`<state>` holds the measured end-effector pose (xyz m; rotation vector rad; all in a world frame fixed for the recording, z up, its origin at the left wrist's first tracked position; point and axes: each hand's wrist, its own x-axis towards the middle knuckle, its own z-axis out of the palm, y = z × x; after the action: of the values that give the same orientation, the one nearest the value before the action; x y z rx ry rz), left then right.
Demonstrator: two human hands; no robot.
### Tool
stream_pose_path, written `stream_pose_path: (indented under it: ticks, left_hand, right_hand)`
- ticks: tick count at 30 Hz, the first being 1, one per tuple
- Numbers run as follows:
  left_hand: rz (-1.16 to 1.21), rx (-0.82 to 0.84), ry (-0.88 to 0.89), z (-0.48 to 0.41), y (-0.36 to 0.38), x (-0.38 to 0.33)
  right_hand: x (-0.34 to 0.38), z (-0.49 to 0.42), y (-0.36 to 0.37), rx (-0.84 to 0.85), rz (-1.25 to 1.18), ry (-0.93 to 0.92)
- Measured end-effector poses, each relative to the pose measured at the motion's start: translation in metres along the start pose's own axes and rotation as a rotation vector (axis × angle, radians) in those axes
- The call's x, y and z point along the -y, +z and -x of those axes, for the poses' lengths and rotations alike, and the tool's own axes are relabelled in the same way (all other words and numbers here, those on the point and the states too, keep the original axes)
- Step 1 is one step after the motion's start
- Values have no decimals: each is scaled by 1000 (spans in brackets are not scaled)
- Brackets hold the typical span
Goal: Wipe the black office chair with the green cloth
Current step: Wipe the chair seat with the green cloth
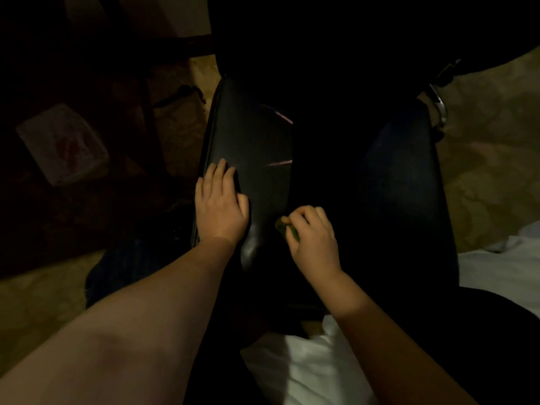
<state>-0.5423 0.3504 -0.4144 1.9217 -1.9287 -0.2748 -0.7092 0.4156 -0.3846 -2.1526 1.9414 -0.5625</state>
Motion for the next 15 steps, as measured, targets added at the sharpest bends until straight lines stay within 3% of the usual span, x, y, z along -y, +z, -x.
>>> stream_pose_path:
  ticks: [15]
  left_hand:
    - [-61, 27, -41, -2, 0, -5]
  right_hand:
    - [-53, -161, 15, -9, 160, 21]
